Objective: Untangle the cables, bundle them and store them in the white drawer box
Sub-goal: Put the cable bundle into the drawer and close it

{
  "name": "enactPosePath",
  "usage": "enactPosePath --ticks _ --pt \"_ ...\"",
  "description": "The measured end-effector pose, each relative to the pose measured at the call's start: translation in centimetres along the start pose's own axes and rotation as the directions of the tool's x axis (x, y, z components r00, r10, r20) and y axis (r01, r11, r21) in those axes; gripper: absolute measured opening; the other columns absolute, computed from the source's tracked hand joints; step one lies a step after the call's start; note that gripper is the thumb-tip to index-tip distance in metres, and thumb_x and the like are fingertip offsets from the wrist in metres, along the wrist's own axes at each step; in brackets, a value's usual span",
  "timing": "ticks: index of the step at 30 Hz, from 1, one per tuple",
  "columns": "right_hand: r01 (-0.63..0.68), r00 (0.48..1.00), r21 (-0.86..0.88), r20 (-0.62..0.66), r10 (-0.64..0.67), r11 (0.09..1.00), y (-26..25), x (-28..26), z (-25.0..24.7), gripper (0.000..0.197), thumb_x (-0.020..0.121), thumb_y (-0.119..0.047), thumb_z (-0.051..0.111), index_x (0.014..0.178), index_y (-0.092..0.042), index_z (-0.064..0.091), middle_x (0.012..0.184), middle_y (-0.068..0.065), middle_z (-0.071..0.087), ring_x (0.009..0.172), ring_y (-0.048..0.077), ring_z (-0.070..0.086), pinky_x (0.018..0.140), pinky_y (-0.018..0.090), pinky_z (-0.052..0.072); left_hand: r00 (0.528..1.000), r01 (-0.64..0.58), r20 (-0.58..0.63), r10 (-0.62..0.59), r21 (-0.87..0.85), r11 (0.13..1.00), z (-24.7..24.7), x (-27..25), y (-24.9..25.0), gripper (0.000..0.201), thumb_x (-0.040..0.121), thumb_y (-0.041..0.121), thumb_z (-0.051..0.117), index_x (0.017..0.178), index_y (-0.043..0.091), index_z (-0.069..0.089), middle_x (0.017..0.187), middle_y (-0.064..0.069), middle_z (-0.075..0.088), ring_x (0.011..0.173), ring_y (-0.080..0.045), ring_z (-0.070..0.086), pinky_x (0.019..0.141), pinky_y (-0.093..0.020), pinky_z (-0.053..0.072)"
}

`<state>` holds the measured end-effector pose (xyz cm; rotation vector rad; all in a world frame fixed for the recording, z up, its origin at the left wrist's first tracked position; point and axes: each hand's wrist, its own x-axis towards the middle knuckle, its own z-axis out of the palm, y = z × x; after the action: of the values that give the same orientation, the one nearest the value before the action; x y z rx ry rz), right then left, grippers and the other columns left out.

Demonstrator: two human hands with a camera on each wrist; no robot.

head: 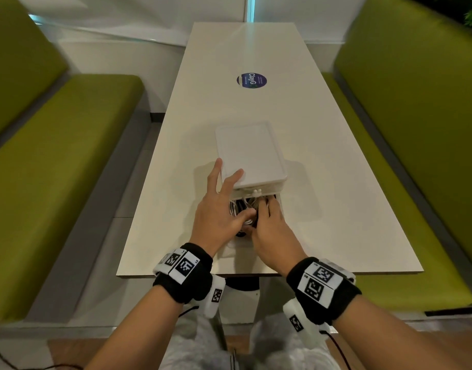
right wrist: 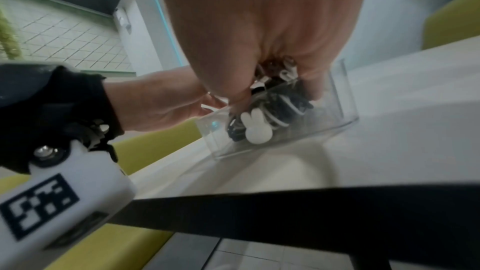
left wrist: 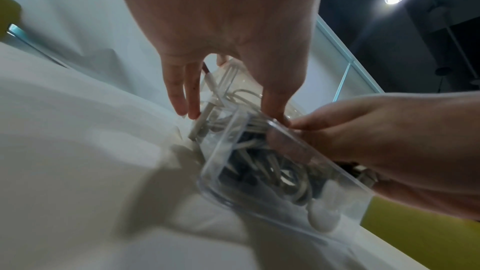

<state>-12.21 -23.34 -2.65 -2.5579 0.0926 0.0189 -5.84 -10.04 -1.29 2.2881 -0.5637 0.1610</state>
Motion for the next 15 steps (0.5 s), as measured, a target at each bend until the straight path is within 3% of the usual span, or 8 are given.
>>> enactPosePath --ticks 3,6,9,11,12,15 --pt "-0.059 0.995 0.118 -0.068 0.068 0.991 -0.5 0.3 0.1 0.059 0.093 -0.007 0.05 0.147 -0.002 0.025 0.156 0.015 0.017 0.144 0.03 0.024 0.111 0.042 0.038 0.999 0.013 0.037 -0.013 0.007 1.0 -0.4 -0.1 0.2 0.085 0.071 0.052 0.078 0.144 0.039 0.035 0.163 0.016 -0.004 0.117 -0.016 0.058 0.083 -0.034 0.055" --pt "-0.054 0.994 0.158 -0.082 0.068 0.986 -0.7 0.8 0.7 0.067 0.091 -0.007 0.053 0.149 0.0 0.021 0.159 0.015 0.01 0.147 0.03 0.018 0.115 0.043 0.033 0.997 0.018 0.075 -0.02 0.022 1.0 -0.5 0.1 0.3 0.088 0.071 0.052 0.078 0.145 0.04 0.031 0.162 0.018 -0.009 0.096 -0.016 0.066 0.073 -0.027 0.053" --pt "-0.021 0.999 0.203 0.031 0.015 0.979 0.3 0.8 -0.2 0.087 0.085 -0.027 0.064 0.153 -0.01 0.013 0.16 0.005 0.003 0.149 0.026 0.011 0.116 0.044 0.034 0.994 0.047 0.093 -0.051 0.048 0.998 -0.1 0.2 0.4 0.094 0.069 0.046 0.082 0.145 0.042 0.025 0.16 0.021 -0.015 0.086 -0.017 0.065 0.065 -0.026 0.05" --pt "0.036 0.985 0.226 0.154 -0.073 0.973 1.0 0.6 -1.8 0.109 0.078 -0.046 0.07 0.155 -0.021 -0.003 0.161 -0.004 -0.011 0.151 0.019 -0.001 0.118 0.036 0.03 0.994 0.057 0.087 -0.061 0.042 0.997 0.2 0.2 0.4 0.097 0.068 0.044 0.083 0.145 0.041 0.024 0.159 0.022 -0.018 0.093 -0.019 0.064 0.063 -0.027 0.048" --pt "0.068 0.973 0.2 0.206 -0.109 0.978 1.3 0.4 -2.4 0.114 0.078 -0.046 0.07 0.155 -0.023 -0.012 0.161 -0.005 -0.019 0.151 0.017 -0.008 0.119 0.034 0.027 0.995 0.053 0.084 -0.056 0.039 0.998 0.4 0.2 0.3 0.098 0.068 0.043 0.084 0.145 0.041 0.024 0.159 0.021 -0.019 0.101 -0.02 0.063 0.064 -0.027 0.047" --pt "0.09 0.965 -0.065 0.254 -0.071 0.994 0.7 -0.9 -2.6 0.096 0.095 -0.036 0.056 0.154 -0.012 -0.016 0.161 0.011 -0.025 0.151 0.026 -0.015 0.121 0.038 0.022 0.997 0.039 0.059 -0.041 0.037 0.999 0.7 0.2 0.1 0.094 0.07 0.042 0.082 0.144 0.04 0.024 0.16 0.02 -0.018 0.111 -0.022 0.06 0.062 -0.026 0.046"
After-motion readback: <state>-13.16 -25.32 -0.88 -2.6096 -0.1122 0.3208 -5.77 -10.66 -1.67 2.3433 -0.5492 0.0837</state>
